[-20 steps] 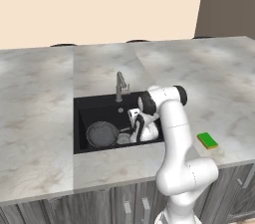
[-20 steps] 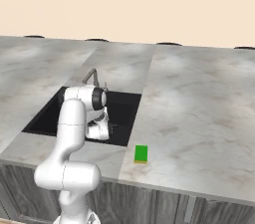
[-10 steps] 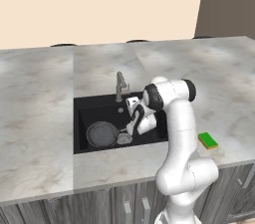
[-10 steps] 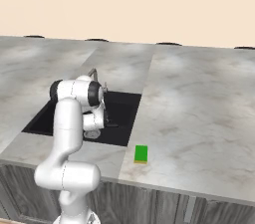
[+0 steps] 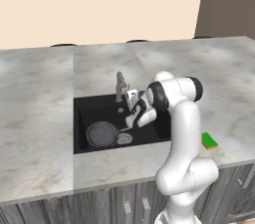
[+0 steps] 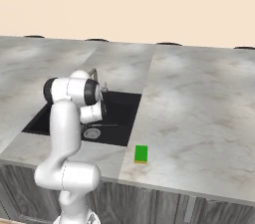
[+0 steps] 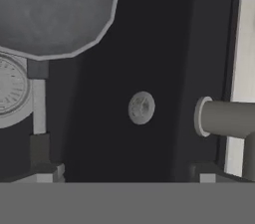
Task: Pick the pan and sponge and place them into the sink. Then turn on the water.
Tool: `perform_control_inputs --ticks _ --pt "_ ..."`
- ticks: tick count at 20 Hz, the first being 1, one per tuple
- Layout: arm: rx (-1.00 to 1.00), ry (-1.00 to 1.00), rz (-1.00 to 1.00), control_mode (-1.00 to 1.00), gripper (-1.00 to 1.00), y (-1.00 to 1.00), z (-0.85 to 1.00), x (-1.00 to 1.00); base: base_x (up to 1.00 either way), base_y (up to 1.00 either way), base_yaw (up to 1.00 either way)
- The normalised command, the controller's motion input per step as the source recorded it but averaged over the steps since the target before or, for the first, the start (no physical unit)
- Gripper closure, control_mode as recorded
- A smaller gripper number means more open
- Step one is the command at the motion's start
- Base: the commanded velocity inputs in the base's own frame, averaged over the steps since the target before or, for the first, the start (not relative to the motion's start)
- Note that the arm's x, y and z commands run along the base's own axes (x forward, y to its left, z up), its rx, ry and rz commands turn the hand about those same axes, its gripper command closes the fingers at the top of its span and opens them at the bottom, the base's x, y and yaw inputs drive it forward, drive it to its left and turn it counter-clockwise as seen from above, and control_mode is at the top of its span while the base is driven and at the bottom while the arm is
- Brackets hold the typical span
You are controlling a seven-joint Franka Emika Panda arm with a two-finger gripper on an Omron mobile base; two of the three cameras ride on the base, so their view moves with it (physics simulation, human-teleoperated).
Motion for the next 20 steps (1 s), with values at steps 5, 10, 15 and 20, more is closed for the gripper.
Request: perform_control_inputs --ticks 5,10,15,20 --pt "-0.06 0.00 0.00 -1.00 -1.00 -0.18 0.33 -0.20 0.00 0.00 0.00" --pt "-0.03 -0.02 0.00 -1.00 -1.00 -0.25 0.46 -0.40 0.00 0.00 0.00" --pt "0.02 -0.12 -0.18 -1.00 -1.00 -0.20 0.55 -0.36 0.00 0.00 0.00" --pt "0.08 -0.13 -0.34 -1.00 -1.00 -0.22 0.55 -0.29 0.00 0.00 0.00"
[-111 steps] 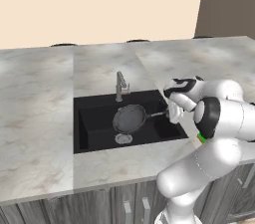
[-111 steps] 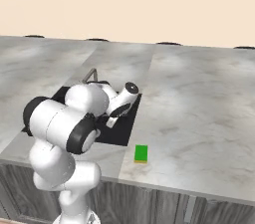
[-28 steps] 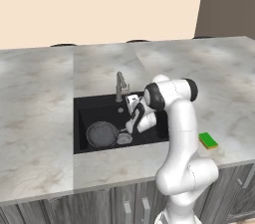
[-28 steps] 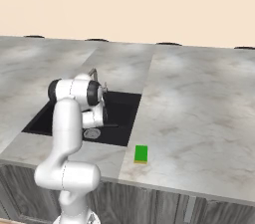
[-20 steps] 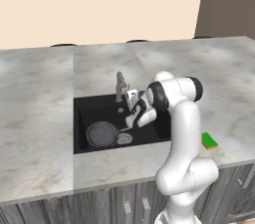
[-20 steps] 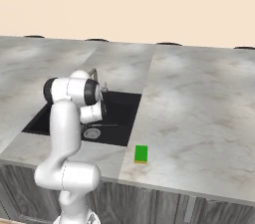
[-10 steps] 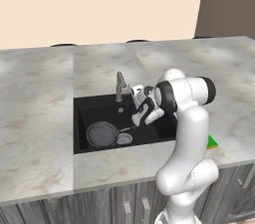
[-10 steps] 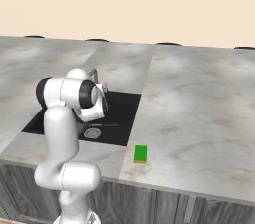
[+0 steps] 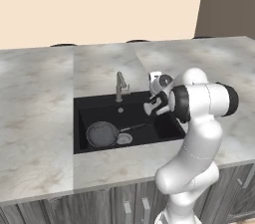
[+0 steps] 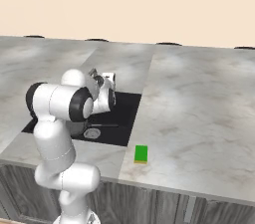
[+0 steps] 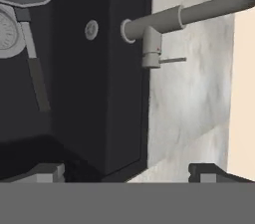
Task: Pick the pan and sponge and place them into the sink. Then turn on the water.
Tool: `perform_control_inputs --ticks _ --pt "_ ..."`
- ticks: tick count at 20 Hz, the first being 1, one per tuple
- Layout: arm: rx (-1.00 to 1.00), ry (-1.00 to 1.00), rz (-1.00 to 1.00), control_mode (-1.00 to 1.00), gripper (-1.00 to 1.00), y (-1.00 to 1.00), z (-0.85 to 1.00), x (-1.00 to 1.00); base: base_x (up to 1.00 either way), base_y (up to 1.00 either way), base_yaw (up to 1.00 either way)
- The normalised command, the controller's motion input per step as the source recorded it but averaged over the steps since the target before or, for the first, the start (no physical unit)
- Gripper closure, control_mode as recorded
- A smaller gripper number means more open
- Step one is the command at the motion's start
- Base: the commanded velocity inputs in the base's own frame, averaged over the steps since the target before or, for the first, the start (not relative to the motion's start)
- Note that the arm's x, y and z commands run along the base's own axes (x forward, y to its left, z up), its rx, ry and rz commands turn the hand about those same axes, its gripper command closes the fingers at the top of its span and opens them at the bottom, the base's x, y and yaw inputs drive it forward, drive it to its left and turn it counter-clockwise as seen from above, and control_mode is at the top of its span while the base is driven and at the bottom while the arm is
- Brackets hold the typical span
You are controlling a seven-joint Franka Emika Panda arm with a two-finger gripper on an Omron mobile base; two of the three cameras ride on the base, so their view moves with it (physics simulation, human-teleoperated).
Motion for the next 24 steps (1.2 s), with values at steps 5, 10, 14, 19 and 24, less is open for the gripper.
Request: perform_control_inputs --ticks 5,10,14,19,24 --pt "0.21 -0.11 -0.40 -1.00 -1.00 -0.10 0.49 -0.32 0.00 0.00 0.00" --pt "0.34 -0.12 -0.37 -1.00 -1.00 -0.06 0.47 -0.48 0.00 0.00 0.00" --pt "0.43 -0.12 -0.39 -1.00 -1.00 -0.02 0.51 -0.60 0.00 0.00 0.00" --pt "0.45 -0.16 -0.36 -1.00 -1.00 -0.20 0.44 -0.67 0.00 0.00 0.00" --pt "0.45 -0.12 -0.23 -1.00 -1.00 -0.47 0.47 -0.40 0.00 0.00 0.00"
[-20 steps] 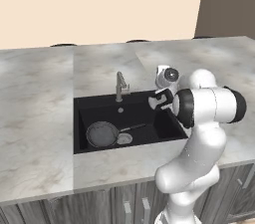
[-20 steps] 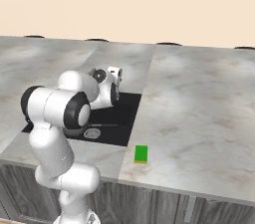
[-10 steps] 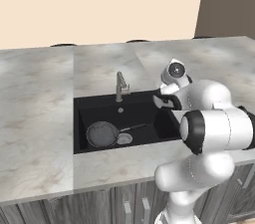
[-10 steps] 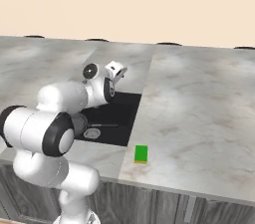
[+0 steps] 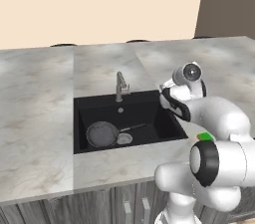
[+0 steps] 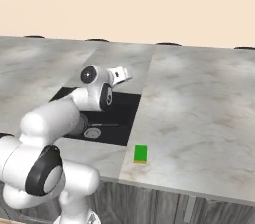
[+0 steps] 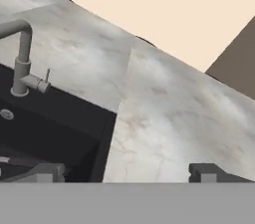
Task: Pick the pan and sponge and place them into the sink. Then turn on the water.
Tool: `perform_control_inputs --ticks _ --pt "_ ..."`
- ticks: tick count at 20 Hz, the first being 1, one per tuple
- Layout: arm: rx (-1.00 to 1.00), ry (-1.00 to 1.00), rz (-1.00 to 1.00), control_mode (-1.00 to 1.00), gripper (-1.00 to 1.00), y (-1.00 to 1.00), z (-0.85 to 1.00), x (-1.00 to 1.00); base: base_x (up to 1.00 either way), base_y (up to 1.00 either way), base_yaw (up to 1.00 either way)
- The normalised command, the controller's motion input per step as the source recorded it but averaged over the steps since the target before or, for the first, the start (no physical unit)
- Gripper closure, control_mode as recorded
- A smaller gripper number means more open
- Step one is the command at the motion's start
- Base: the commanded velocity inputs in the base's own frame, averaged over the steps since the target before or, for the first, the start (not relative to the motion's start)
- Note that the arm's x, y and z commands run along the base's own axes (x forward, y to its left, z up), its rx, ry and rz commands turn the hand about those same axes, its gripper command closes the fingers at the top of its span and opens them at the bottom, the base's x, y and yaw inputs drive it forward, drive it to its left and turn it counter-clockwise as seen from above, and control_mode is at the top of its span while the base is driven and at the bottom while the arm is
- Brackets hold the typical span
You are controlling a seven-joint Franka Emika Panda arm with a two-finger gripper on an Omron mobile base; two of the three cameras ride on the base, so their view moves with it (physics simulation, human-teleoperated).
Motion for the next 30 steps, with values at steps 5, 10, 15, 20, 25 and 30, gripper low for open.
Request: perform_control_inputs --ticks 5,10,15,20,25,30 --pt "0.61 -0.01 -0.20 -1.00 -1.00 -0.46 0.29 -0.45 0.00 0.00 0.00" --pt "0.49 0.00 -0.21 -1.00 -1.00 -0.19 0.08 -0.38 0.00 0.00 0.00" --pt "0.10 0.00 -0.23 -1.00 -1.00 -0.03 0.22 -0.25 0.00 0.00 0.00" --pt "0.00 0.06 -0.19 -1.00 -1.00 0.00 0.03 -0.20 0.00 0.00 0.00" --pt "0.05 0.11 -0.04 -1.00 -1.00 -0.16 0.00 -0.33 0.00 0.00 0.00" --pt "0.19 0.15 0.00 -1.00 -1.00 -0.30 0.00 -0.30 0.00 0.00 0.00"
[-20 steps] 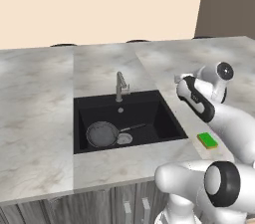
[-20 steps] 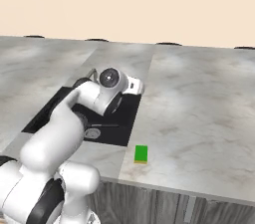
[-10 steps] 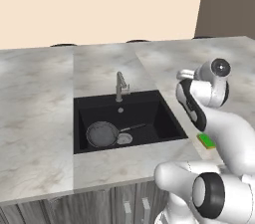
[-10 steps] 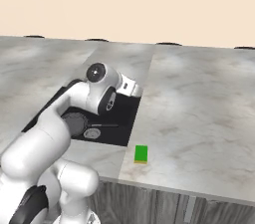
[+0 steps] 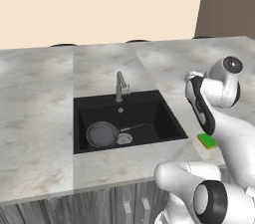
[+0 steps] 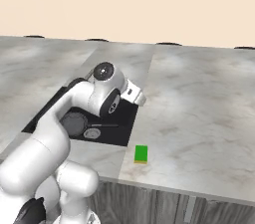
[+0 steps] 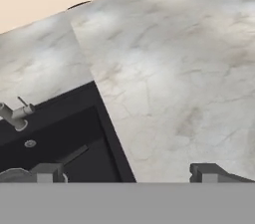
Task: Pick the pan and sponge and place them into the sink. Then turn on the water.
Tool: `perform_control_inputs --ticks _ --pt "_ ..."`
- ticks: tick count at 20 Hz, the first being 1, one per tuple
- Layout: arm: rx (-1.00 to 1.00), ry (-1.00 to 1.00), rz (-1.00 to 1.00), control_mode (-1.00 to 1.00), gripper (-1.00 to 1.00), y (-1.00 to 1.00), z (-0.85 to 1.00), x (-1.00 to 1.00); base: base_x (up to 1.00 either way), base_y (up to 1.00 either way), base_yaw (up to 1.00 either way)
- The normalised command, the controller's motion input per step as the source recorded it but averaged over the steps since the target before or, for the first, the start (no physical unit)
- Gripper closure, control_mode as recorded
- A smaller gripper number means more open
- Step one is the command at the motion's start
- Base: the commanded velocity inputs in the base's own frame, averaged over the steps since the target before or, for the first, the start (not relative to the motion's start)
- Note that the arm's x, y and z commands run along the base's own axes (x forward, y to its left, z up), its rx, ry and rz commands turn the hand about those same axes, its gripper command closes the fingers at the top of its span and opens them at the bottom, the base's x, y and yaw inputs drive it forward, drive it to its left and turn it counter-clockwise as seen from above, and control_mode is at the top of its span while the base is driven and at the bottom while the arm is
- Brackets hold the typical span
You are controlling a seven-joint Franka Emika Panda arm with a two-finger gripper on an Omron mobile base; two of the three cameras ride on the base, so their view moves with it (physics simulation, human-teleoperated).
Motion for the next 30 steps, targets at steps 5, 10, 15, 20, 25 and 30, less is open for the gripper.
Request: perform_control_inputs --ticks 5,10,15,20,25,30 --pt "0.05 0.21 0.00 -1.00 -1.00 -0.15 -0.12 -0.09 0.00 0.00 0.00" --pt "-0.03 0.15 0.08 -1.00 -1.00 -0.01 -0.39 -0.01 0.00 0.00 0.00" --pt "-0.01 0.01 0.16 -1.00 -1.00 -0.02 -0.44 -0.28 0.00 0.00 0.00" --pt "-0.01 0.00 0.13 -1.00 -1.00 -0.06 -0.49 -0.29 0.00 0.00 0.00" --pt "-0.07 0.01 0.12 -1.00 -1.00 0.00 -0.61 -0.18 0.00 0.00 0.00" --pt "-0.09 0.04 0.09 -1.00 -1.00 0.00 -0.53 -0.03 0.00 0.00 0.00"
